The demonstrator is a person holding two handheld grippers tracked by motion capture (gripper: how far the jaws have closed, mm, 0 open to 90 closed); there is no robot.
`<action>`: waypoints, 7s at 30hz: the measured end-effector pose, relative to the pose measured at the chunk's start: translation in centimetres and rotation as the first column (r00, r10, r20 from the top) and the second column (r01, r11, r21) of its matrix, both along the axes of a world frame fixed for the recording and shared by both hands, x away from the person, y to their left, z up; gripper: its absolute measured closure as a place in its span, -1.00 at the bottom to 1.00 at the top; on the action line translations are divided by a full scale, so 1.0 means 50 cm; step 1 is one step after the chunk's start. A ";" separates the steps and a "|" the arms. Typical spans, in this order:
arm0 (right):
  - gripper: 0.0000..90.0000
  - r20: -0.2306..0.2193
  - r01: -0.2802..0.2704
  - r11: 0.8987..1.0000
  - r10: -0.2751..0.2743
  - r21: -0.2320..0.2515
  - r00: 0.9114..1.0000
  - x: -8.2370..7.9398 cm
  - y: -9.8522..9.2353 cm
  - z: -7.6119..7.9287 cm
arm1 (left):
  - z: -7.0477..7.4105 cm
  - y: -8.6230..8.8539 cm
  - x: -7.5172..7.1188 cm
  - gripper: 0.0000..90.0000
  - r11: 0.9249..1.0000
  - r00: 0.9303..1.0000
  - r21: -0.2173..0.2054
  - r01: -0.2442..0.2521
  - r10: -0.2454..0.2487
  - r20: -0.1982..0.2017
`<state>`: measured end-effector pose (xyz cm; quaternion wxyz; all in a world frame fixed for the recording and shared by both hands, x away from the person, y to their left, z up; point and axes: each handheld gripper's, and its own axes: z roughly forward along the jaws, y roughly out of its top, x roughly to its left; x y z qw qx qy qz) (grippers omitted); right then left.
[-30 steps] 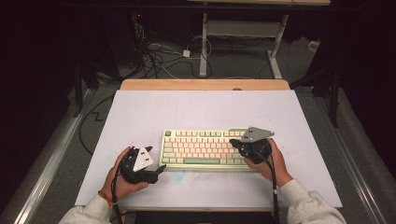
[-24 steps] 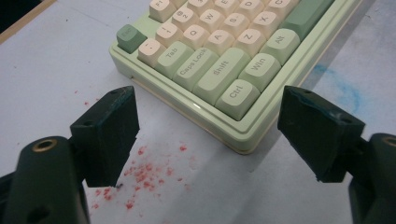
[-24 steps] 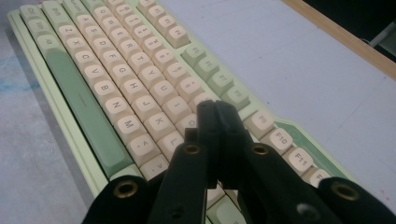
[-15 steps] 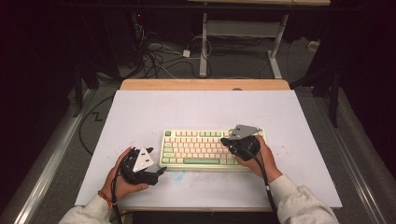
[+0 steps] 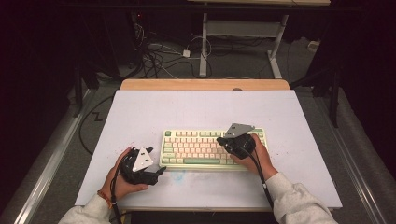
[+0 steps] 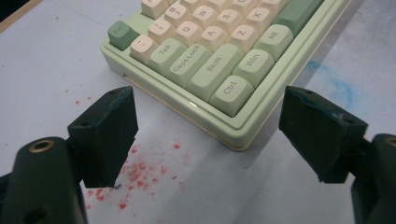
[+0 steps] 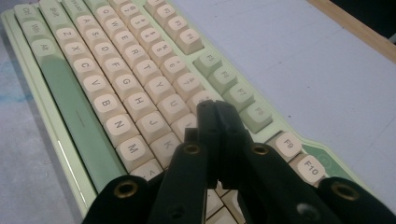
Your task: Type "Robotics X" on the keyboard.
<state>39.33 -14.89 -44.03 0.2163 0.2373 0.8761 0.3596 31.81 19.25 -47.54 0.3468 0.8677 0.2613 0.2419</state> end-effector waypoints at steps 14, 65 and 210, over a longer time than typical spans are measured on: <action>1.00 -0.033 -0.004 0.999 0.002 -0.053 0.999 0.009 0.008 -0.023 | -0.003 -0.003 0.001 -0.58 1.000 1.000 0.020 0.011 -0.010 -0.023; -0.15 0.140 0.027 0.986 -0.051 0.167 0.989 -0.063 -0.076 0.029 | 0.018 0.010 0.005 -0.37 0.999 0.999 -0.040 -0.029 0.028 -0.032; 1.00 0.025 -0.008 1.000 0.007 0.013 1.000 -0.107 -0.098 -0.001 | 0.001 -0.008 -0.011 -0.63 0.997 0.998 0.064 -0.048 0.045 0.047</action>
